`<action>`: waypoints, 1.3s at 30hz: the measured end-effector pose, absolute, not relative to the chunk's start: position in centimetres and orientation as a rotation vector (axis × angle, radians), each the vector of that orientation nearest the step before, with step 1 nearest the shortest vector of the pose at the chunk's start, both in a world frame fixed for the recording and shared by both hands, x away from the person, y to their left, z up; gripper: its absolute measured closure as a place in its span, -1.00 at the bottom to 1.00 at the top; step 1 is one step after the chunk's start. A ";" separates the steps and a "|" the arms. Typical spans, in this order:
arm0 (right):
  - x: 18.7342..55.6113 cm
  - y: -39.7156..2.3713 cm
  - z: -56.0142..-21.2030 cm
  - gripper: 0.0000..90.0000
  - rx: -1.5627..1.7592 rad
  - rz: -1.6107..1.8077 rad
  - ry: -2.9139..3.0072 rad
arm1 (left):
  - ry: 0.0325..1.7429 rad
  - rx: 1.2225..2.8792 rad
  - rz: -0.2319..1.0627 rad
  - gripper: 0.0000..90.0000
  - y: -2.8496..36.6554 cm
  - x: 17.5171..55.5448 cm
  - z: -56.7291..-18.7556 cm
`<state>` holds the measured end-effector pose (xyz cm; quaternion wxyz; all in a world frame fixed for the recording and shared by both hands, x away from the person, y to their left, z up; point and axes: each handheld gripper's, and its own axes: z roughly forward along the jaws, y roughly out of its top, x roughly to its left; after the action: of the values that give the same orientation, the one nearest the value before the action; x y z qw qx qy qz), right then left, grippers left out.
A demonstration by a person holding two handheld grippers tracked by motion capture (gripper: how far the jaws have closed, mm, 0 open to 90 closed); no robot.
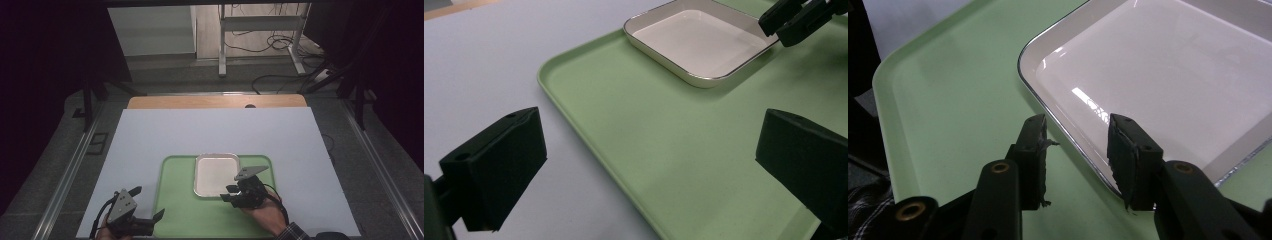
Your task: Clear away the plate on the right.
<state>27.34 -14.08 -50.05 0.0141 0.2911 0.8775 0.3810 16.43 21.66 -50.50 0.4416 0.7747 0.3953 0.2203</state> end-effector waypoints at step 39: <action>28.3 -16.2 -48.8 -0.23 0.880 1.145 2.623 | 0.971 1.926 0.549 -1.00 21.6 16.4 -50.5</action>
<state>28.32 -16.24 -48.78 0.0737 0.2930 0.8737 0.3813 16.38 21.64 -50.48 0.4419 0.7762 0.3914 0.2212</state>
